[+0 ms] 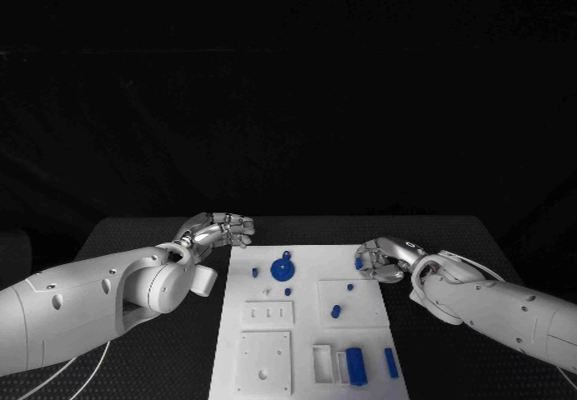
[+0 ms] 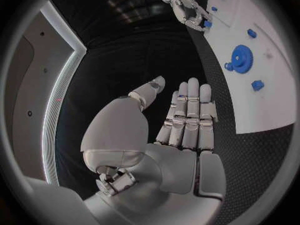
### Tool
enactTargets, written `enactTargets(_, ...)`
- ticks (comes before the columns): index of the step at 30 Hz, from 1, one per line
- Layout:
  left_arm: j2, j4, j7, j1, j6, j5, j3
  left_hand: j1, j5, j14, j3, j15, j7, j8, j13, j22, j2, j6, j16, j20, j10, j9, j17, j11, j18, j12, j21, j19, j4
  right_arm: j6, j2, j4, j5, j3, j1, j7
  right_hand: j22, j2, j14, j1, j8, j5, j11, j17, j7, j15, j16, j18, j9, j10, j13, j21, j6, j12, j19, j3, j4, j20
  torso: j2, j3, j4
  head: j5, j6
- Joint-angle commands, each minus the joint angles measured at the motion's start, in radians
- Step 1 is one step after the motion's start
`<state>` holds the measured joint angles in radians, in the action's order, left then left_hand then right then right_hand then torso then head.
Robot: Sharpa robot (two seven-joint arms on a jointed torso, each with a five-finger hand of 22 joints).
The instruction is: Assemble the parts on the task board
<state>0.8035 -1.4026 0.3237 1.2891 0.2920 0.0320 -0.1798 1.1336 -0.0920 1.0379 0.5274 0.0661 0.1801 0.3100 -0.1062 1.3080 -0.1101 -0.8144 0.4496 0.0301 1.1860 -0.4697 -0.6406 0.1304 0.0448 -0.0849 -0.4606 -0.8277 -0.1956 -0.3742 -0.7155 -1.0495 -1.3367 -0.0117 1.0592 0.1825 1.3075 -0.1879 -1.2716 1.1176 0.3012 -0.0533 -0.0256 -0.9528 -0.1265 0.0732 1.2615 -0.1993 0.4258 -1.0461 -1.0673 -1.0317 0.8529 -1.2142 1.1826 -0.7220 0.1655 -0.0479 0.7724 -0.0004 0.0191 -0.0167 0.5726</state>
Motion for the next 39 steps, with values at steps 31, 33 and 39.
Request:
enactTargets(31,0.001,-0.003,0.004,0.0,-0.018,0.001,0.001,-0.011,0.005,0.007,0.003,0.001,0.003,-0.006,0.001,0.018,-0.001,-0.001,-0.006,0.002,-0.004,-0.001,-0.003,0.0,0.012,0.007,-0.003,0.007,-0.007,-0.019,0.012,-0.002,-0.002,0.0,-0.001,-0.008,0.016,0.026,-0.004,-0.023,0.046,0.005,0.023,-0.007,0.012,0.033,0.002,-0.062,0.023,0.004,0.011,-0.013,0.113,-0.004,0.008,-0.021,0.011,-0.008,-0.001,-0.0008,-0.0008,0.003,0.0)
enactTargets(33,0.001,-0.003,0.004,0.0,-0.018,0.001,0.001,-0.011,0.005,0.007,0.003,0.001,0.003,-0.006,0.001,0.018,-0.001,-0.001,-0.006,0.002,-0.004,-0.001,-0.003,0.0,0.012,0.007,-0.003,0.007,-0.007,-0.021,0.013,-0.002,-0.002,0.0,-0.001,-0.009,0.016,0.035,-0.005,-0.025,0.052,0.005,0.027,-0.008,0.017,0.037,0.002,-0.062,0.026,0.003,0.011,-0.014,0.125,-0.004,0.009,-0.023,0.011,-0.009,-0.001,-0.0006,-0.001,0.003,0.0)
enactTargets(39,0.001,-0.003,0.003,0.0,-0.018,0.002,0.001,-0.011,0.005,0.007,0.003,0.001,0.004,-0.006,0.001,0.018,-0.001,-0.001,-0.006,0.002,-0.004,-0.001,-0.003,0.001,0.012,0.007,-0.003,0.007,-0.007,-0.038,0.013,-0.001,-0.002,0.0,-0.001,-0.012,0.016,0.062,-0.01,-0.03,0.068,0.004,0.039,-0.011,0.029,0.047,0.004,-0.062,0.037,-0.007,0.013,-0.019,0.154,-0.006,0.012,-0.023,0.022,-0.01,-0.001,-0.0007,-0.0011,0.004,0.001)
